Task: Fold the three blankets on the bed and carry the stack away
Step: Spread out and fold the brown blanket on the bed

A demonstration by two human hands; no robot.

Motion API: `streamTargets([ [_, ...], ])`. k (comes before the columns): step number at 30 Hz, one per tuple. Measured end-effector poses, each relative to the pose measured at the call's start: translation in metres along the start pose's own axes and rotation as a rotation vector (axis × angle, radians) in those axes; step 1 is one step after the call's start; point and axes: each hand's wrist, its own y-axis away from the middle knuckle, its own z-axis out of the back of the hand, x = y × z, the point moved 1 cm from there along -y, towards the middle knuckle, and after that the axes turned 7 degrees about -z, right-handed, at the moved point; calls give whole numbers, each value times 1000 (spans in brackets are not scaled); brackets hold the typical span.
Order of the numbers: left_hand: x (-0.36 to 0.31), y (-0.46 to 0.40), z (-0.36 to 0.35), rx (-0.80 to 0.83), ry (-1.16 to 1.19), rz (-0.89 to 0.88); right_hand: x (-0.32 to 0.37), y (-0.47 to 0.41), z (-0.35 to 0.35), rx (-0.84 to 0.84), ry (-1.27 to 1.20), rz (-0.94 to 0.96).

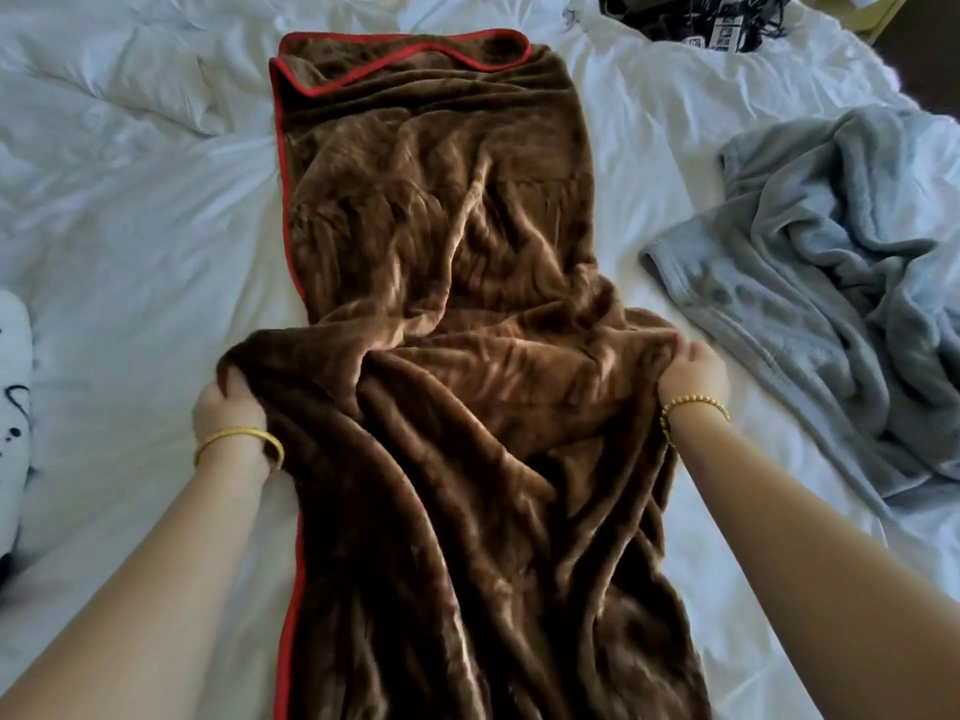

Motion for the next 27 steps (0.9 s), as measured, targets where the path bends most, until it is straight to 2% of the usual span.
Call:
streamTargets([
  [1, 9, 1, 6, 24, 43, 72, -9, -2, 5, -13, -22, -35],
  [4, 42, 44, 1, 358, 157, 224, -43, 6, 13, -11, -37, -66],
  [6, 44, 64, -4, 504, 446, 364, -64, 18, 13, -57, 17, 11],
  [8, 39, 68, -3, 577, 680, 424, -79, 32, 10, 22, 91, 41],
  [9, 36, 69, -1, 613, 714, 416, -86, 37, 7, 104, 131, 46],
  [11, 26, 74, -4, 669, 594, 334, -94, 43, 4, 207, 167, 32],
  [13, 18, 80, -15, 717, 309, 167, -98, 44, 4, 209, 143, 0],
  [16, 14, 68, -28, 531, -244, -117, -101, 45, 4, 243, 107, -34],
  [18, 19, 62, -31, 601, -429, -173, -100, 50, 4, 264, 54, -45],
  [23, 26, 84, -26, 715, -175, 262, -96, 75, -4, 98, -1, 88],
  [27, 25, 95, -20, 767, -54, 377, -96, 96, -4, -35, 72, 191],
])
